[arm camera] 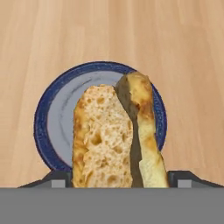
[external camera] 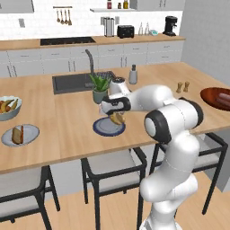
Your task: Place one bun and one sausage from the bowl on each plate.
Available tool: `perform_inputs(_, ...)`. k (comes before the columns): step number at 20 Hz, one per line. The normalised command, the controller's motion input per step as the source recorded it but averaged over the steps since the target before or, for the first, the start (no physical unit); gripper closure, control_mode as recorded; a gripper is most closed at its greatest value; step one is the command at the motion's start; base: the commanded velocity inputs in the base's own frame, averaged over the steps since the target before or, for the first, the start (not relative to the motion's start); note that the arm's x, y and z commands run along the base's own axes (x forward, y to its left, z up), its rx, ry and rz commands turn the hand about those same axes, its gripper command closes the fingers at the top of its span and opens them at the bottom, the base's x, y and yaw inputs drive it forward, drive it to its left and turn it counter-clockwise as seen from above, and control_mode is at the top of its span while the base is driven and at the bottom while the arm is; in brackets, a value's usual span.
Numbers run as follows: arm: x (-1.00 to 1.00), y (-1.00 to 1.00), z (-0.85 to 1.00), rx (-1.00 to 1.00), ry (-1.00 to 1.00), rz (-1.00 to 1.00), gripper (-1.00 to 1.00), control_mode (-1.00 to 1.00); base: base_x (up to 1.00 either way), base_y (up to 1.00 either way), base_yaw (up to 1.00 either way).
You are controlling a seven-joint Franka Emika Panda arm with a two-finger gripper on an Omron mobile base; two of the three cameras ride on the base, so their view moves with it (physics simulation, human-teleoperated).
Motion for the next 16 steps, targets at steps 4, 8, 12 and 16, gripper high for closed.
perform_inputs(4, 0.61, 0.09, -0.79, 0.05, 0.03, -0.02, 1.0, -1.0, 0.0, 0.0, 0.0)
perform_inputs(8, 0.32, 0.0, -0.49, 0.0, 0.01, 0.0, -1.0, -1.0, 0.0, 0.0, 0.0)
perform_inputs(12, 0.01, 0.0, 0.0, 0.0, 0.02, 0.0, -1.0, -1.0, 0.0, 0.0, 0.0)
perform_inputs(16, -0.34, -0.11, 0.21, 0.04, -0.03, 0.0, -1.0, -1.0, 0.0, 0.0, 0.0)
